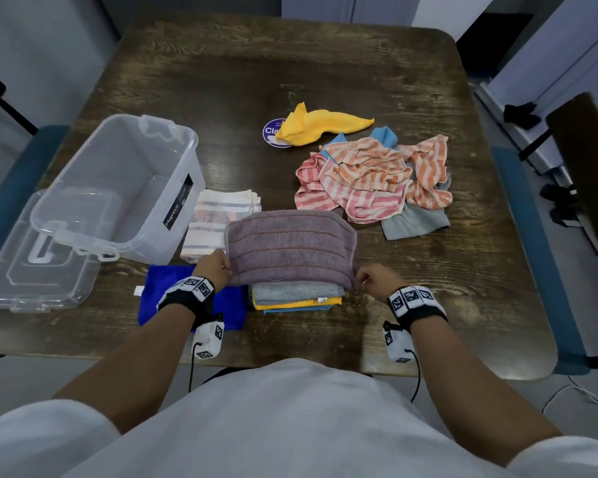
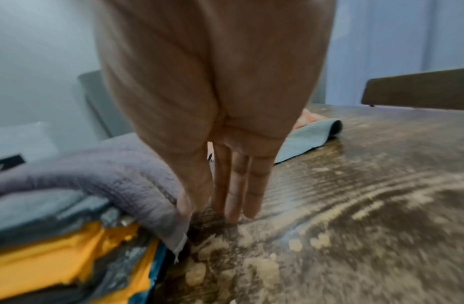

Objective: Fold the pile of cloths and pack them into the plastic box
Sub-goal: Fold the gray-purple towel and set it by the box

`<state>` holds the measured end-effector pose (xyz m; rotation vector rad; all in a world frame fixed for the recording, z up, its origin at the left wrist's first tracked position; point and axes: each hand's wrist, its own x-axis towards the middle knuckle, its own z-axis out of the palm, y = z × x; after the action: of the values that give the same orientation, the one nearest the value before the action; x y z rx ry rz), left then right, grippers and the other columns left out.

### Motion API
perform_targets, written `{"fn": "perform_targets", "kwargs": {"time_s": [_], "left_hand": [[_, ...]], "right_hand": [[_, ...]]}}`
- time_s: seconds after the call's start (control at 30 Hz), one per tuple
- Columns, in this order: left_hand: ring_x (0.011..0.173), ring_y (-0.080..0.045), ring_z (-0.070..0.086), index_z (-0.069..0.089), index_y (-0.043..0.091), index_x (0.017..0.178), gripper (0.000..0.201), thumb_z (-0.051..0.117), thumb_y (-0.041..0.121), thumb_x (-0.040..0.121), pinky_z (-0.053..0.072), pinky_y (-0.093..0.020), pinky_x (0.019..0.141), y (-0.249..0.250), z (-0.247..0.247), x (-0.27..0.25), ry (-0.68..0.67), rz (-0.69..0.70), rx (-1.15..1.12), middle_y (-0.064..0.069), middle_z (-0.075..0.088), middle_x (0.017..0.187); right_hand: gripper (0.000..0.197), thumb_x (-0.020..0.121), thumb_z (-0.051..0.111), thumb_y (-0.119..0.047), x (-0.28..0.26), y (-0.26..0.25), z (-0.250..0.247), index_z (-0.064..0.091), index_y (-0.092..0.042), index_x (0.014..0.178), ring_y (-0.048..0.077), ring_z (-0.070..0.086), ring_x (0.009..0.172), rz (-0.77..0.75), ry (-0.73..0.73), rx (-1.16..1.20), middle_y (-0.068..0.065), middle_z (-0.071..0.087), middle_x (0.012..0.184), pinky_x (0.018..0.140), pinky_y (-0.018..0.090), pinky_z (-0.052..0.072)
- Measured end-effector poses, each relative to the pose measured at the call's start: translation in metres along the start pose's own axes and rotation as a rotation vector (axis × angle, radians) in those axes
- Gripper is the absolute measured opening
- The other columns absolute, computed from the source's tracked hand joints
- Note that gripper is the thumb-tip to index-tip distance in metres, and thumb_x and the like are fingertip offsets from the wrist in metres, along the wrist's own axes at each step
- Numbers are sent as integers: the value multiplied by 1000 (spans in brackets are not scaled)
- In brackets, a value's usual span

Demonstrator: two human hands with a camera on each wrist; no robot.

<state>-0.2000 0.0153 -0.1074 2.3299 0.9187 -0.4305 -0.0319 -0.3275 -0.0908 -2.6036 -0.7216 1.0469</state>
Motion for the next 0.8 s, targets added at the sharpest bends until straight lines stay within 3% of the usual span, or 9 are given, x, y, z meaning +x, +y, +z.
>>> {"fn": "perform_targets", "kwargs": {"time_s": [0.07,0.1,0.17,0.27,0.37,0.57,0.67,0.8], "left_hand": [[117,-39,52,54,4,116,30,66,11,90,45,-41,96,7,-2,8,-95,-3,187,-22,55,122],[120,-41,50,53,5,122,35,65,15,90,43,-47,102,12,-6,13,-98,-32,222,-23,49,128],[119,-45,52,52,7,123,31,56,17,94,42,-54,104,21,-17,22,9,-76,204,-23,46,130],[112,-46,55,54,5,121,26,50,9,96,45,-53,98,34,-31,40,177,10,172,-24,48,127],[114,-43,55,58,9,126,33,49,3,96,45,-49,97,50,-37,58,146,154,145,-23,50,128],[128,-34,52,50,20,142,40,47,18,102,39,-46,108,80,-33,91,-59,258,181,-13,53,142],[123,-32,56,50,23,139,41,54,27,99,43,-46,105,78,-36,100,-177,240,251,-10,58,138],[111,-33,59,63,24,122,31,63,37,94,48,-44,95,76,-44,104,-142,262,302,-11,64,119]], "right_hand": [[22,96,57,-6,8,-9,-10,71,-8,113,30,63,111,-11,-111,-134,10,67,120,86,31,47],[26,97,55,-7,13,-10,-17,70,-6,118,30,62,113,-16,-117,-161,10,67,124,92,33,48],[29,99,51,-7,25,-9,-32,70,-9,120,30,62,114,33,-40,-141,10,67,127,96,36,49],[26,100,47,-8,45,-13,-53,66,-10,118,30,61,112,53,139,-53,13,65,125,92,35,47],[32,99,49,-7,72,-27,-67,59,-9,128,31,58,117,2,178,22,14,60,132,95,37,46],[54,101,48,-7,97,-61,-79,36,-11,154,36,44,138,-72,112,99,16,45,152,111,41,37],[52,95,52,-3,107,-59,-75,43,-10,147,39,52,129,-33,35,40,18,54,141,105,44,44],[16,95,54,-6,109,-56,-71,59,-3,110,37,60,108,8,51,-32,18,63,109,84,37,48]]}}
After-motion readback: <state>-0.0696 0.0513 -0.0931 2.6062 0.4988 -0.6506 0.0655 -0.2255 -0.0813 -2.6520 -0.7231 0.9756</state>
